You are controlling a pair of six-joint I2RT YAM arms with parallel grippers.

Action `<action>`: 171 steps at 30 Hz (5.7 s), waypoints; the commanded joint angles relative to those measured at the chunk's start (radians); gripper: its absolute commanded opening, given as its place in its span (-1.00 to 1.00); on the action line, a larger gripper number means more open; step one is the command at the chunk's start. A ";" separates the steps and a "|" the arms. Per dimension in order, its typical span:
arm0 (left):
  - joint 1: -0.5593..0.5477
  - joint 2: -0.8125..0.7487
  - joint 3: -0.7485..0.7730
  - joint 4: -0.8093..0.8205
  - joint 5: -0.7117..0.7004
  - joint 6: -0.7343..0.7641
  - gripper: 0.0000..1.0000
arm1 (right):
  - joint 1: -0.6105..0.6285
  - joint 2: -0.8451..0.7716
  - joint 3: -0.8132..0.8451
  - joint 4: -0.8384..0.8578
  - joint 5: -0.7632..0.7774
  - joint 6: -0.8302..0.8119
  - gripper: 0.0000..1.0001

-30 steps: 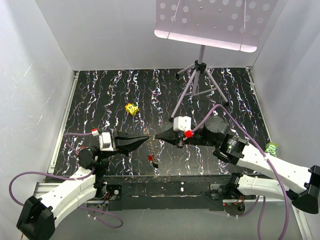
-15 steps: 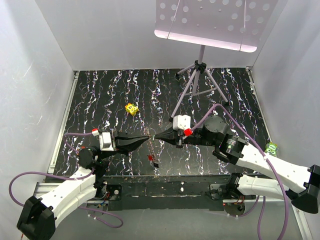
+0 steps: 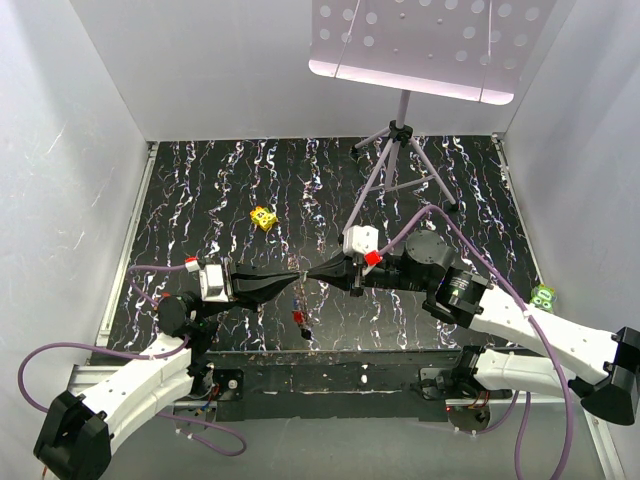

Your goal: Put the keys on the keyring

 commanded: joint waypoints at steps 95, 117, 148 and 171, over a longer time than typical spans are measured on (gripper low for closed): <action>0.006 -0.028 0.115 -0.349 0.142 0.212 -1.00 | -0.001 -0.026 0.072 0.022 -0.011 0.052 -0.97; 0.004 -0.027 0.133 -0.404 0.150 0.236 -1.00 | -0.004 -0.017 0.091 0.012 -0.047 0.044 -0.97; 0.004 -0.059 0.121 -0.402 0.130 0.243 -1.00 | -0.007 0.000 0.118 -0.133 -0.068 -0.018 -0.97; 0.016 -0.084 0.104 -0.372 0.098 0.230 -1.00 | -0.032 -0.023 0.075 -0.144 -0.071 -0.057 -0.97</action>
